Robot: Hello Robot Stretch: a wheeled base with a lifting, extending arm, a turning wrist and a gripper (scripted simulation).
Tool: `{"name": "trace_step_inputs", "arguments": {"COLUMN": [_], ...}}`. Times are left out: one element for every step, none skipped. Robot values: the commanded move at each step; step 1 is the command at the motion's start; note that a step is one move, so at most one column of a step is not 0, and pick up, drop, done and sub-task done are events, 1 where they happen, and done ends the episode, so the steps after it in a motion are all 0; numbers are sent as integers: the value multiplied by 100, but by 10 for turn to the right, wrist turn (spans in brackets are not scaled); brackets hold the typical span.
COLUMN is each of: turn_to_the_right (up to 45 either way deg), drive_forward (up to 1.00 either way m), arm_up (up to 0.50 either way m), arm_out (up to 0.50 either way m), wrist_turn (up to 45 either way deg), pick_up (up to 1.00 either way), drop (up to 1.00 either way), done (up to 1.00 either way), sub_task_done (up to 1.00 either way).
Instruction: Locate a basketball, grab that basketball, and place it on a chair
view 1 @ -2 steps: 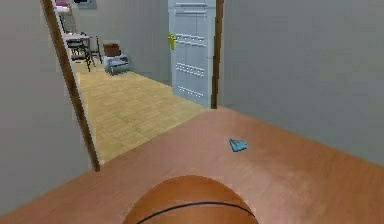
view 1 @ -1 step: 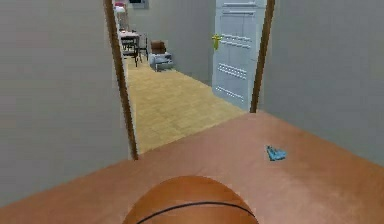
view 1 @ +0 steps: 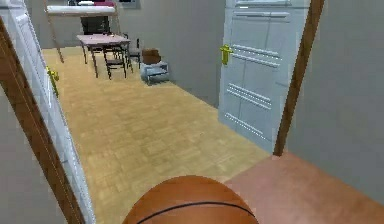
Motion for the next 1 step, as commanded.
{"name": "trace_step_inputs", "arguments": {"turn_to_the_right": [-30], "drive_forward": [0], "arm_up": [0], "arm_out": [0], "wrist_turn": [0], "pick_up": [0], "drop": [0], "done": [0], "sub_task_done": [0]}}
